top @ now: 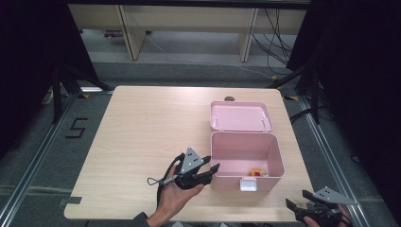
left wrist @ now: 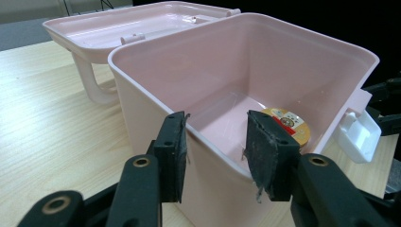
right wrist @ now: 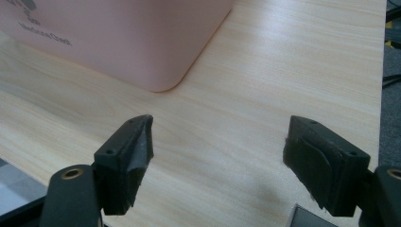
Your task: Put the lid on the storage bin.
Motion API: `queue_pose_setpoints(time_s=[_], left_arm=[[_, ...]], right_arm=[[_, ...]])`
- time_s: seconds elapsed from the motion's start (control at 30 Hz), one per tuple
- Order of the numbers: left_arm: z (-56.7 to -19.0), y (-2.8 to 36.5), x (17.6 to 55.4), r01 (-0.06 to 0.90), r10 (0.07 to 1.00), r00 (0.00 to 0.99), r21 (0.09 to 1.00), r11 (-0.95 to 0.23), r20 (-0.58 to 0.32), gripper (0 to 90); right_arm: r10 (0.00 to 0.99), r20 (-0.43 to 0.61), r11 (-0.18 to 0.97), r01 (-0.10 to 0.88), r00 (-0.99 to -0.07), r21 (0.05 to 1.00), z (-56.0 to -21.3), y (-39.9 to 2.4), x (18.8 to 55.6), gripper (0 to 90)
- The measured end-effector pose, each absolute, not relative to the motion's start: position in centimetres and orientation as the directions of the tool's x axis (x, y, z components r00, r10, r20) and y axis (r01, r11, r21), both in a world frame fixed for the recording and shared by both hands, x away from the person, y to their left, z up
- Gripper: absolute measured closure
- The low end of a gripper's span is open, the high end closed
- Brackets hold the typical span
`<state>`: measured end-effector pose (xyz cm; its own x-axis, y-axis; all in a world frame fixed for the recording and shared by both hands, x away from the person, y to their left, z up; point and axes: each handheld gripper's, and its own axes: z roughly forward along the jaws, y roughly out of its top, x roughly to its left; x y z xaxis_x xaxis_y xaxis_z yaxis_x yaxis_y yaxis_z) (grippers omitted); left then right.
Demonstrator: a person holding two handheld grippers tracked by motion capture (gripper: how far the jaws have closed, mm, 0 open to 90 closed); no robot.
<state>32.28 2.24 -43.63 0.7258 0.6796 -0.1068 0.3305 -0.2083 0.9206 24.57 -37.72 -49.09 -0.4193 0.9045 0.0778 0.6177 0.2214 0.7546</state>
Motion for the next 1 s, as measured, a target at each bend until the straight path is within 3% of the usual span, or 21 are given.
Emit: queue_pose_setpoints(time_s=[0.33, 0.4, 0.7, 0.8, 1.0], left_arm=[[-43.7, 2.2, 32.2, 0.335, 0.688, 0.717, 0.921, -0.199, -0.112, 58.9], [-43.7, 2.2, 32.2, 0.338, 0.689, 0.716, 0.920, -0.197, -0.116, 58.9], [-43.8, 2.3, 32.1, 0.337, 0.689, 0.716, 0.921, -0.194, -0.117, 59.0], [-43.8, 2.3, 32.1, 0.336, 0.689, 0.716, 0.922, -0.192, -0.117, 59.1], [-43.9, 2.3, 32.2, 0.332, 0.684, 0.719, 0.925, -0.183, -0.123, 59.2]], right_arm=[[0.912, 0.081, 0.206, 0.619, -0.403, 0.758, -48.3, -38.1, 25.8, 25.8], [0.908, 0.055, 0.228, 0.600, -0.416, 0.767, -47.7, -38.4, 26.8, 25.9], [0.910, 0.121, 0.179, 0.640, -0.396, 0.747, -45.0, -38.4, 31.8, 27.9], [0.906, 0.070, 0.224, 0.613, -0.417, 0.758, -44.4, -38.7, 33.6, 27.9], [0.910, 0.128, 0.178, 0.652, -0.394, 0.737, -43.7, -38.6, 36.2, 27.9]])
